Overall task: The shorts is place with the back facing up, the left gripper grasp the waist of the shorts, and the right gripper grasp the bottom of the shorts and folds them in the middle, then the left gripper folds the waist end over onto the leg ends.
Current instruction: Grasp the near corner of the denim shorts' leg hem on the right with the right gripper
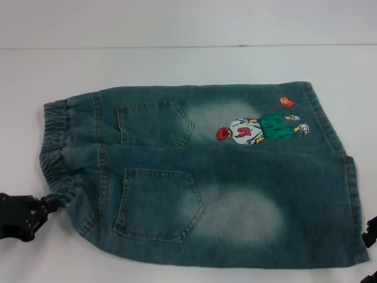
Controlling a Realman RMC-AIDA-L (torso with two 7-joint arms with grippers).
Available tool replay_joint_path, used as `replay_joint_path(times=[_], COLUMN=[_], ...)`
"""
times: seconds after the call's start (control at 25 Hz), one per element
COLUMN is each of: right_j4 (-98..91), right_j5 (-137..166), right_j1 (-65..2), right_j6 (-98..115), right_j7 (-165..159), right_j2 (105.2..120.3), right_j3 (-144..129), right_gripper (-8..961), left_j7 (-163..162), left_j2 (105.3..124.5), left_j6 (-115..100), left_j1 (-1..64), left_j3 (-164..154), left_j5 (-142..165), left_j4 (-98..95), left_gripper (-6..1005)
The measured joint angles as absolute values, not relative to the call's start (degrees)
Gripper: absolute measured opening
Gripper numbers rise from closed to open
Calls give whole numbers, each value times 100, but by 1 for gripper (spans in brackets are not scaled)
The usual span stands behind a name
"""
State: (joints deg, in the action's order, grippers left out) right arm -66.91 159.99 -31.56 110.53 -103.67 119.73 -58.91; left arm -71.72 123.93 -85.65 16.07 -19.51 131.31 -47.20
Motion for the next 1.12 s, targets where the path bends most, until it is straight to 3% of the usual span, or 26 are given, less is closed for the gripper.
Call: replay_joint_path(times=[0.84,1.04,1.12], right_j4=[-6547,-6529,-6479], right_j5=[15579,15587,15593], right_j1=[-3079,-3078,-3080], right_j6=[10912,10823,10742], right_j7=[-10354,-10490,-10562], right_j2=[11983,11984,11987], right_j3=[-5895,-5916,-5947], right_gripper=[784,546,403], left_j7=[-7126,-7091,-7064], left_j2=[12393,12393,12393], left_j6=[-8564,-8565,-8568], left_j1=[1622,1627,1627], left_j3=[-1951,-1951,-1951], left_j5=[13122,13122,13122], left_j4=[-4675,-4664,-4651], left_gripper=[52,52,52])
